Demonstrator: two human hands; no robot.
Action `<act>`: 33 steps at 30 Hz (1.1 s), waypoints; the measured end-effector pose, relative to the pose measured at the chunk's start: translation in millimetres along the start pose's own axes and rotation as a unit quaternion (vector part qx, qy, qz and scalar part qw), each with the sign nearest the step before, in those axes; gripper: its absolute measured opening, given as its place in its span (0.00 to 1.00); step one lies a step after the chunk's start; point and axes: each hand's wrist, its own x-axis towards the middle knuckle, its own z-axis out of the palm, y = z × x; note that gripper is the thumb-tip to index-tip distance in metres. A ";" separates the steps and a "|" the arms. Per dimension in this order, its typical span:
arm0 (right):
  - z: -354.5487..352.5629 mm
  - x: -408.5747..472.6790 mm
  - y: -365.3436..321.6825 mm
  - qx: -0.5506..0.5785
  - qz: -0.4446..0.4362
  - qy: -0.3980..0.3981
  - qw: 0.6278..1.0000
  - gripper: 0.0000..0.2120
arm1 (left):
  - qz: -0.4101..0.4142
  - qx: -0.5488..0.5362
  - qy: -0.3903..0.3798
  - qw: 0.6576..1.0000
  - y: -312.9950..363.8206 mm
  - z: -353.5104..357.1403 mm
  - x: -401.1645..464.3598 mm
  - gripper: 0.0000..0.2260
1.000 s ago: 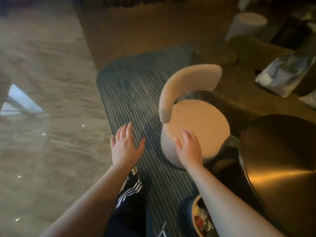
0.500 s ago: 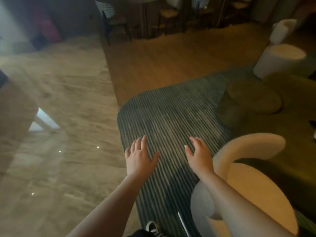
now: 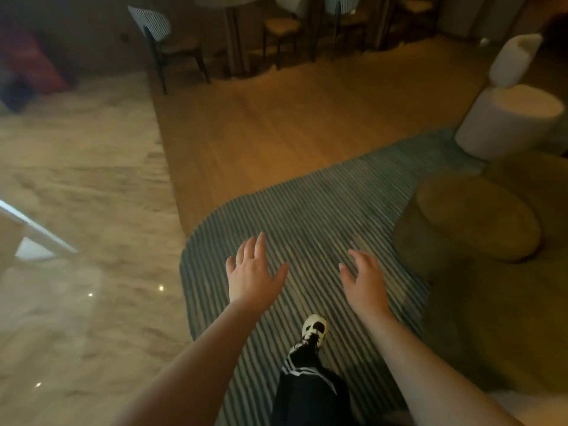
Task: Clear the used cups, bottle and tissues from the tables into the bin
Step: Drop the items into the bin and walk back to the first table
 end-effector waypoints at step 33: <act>-142.6 1101.5 44.3 -0.024 0.100 0.053 0.993 0.22 | 0.062 0.010 -0.023 0.998 337.4 170.1 1081.0 0.34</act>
